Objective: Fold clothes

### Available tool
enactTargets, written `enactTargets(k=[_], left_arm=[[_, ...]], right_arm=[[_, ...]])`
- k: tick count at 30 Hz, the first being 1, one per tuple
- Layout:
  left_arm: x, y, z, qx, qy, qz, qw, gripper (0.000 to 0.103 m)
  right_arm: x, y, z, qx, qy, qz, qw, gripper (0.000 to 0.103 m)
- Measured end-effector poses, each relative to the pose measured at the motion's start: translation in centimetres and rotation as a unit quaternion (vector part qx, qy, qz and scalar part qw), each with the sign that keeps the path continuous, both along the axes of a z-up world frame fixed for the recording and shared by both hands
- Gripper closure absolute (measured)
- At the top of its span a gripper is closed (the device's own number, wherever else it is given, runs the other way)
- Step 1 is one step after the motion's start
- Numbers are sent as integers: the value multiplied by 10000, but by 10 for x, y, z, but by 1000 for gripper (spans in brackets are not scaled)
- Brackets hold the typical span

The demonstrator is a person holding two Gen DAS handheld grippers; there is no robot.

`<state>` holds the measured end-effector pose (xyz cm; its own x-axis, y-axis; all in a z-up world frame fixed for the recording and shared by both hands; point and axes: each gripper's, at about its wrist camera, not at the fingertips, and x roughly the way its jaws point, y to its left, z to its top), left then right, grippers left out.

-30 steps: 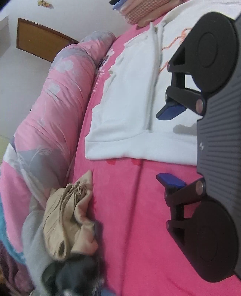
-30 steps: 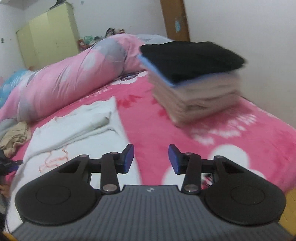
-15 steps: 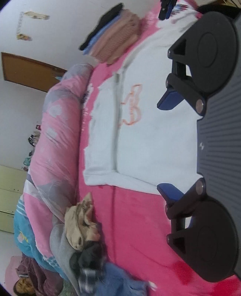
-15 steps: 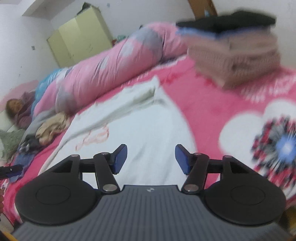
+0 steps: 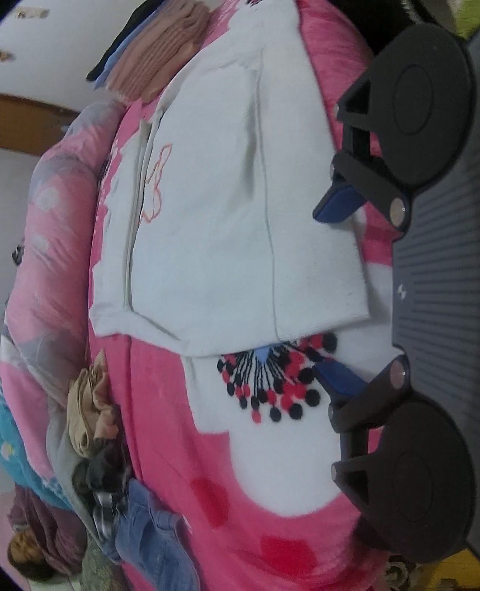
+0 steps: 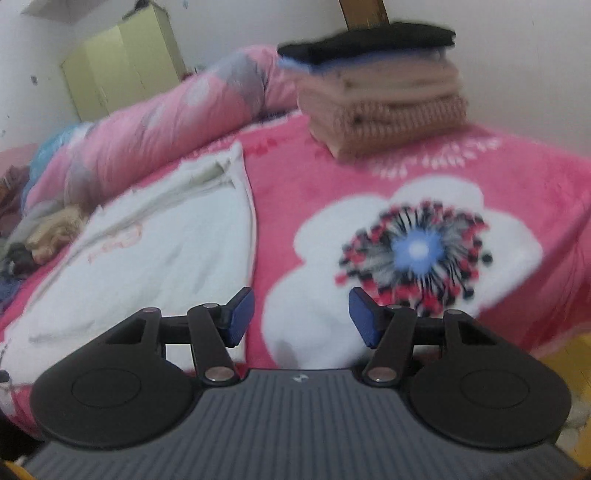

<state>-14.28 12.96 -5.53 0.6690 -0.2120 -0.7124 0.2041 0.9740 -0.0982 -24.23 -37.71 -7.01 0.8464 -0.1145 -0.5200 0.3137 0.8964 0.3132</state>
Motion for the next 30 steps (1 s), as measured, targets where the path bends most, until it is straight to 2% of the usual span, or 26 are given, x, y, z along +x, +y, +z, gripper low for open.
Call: enactTargets(k=[3, 6, 8, 10, 13, 16, 19, 21, 22, 24, 27, 28, 30], left_arm=[[4, -2, -2, 9, -88, 188, 9998, 32], [4, -6, -3, 83, -241, 345, 9991, 45], [3, -8, -2, 124, -341, 407, 9985, 54], [-1, -10, 0, 141, -507, 454, 9976, 82], [-3, -11, 0, 192, -680, 493, 9963, 96], [-6, -11, 2, 229, -770, 464, 9957, 99], [-10, -7, 4, 153, -766, 472, 9958, 99], [-13, -3, 5, 59, -768, 463, 9960, 99], [-14, -1, 6, 29, -781, 454, 9959, 99], [-14, 3, 5, -23, -809, 411, 9959, 99], [-16, 11, 1, -125, -797, 307, 9963, 100], [-16, 14, 1, -164, -797, 254, 9964, 100], [-15, 18, -1, -241, -776, 169, 9966, 100]], right_arm=[[17, -2, -4, 306, -104, 60, 9995, 47], [33, 6, -7, 247, -4, 67, 9997, 50], [34, 19, -2, 134, -163, 277, 9994, 52], [34, 37, 5, -70, -413, 626, 9972, 52], [45, 78, 8, -453, -480, 1447, 9873, 57], [70, 132, 9, -816, -437, 2495, 9639, 63], [96, 193, 15, -1354, -633, 3494, 9250, 66], [110, 232, 13, -1525, -776, 3909, 9044, 67], [115, 252, 8, -1454, -699, 4096, 8979, 67], [122, 290, -13, -1430, -196, 4454, 8836, 77], [95, 318, -25, -1730, -203, 4704, 8651, 79], [88, 320, -22, -1593, -111, 4990, 8518, 80], [82, 322, -14, -1503, 1, 5288, 8353, 88]])
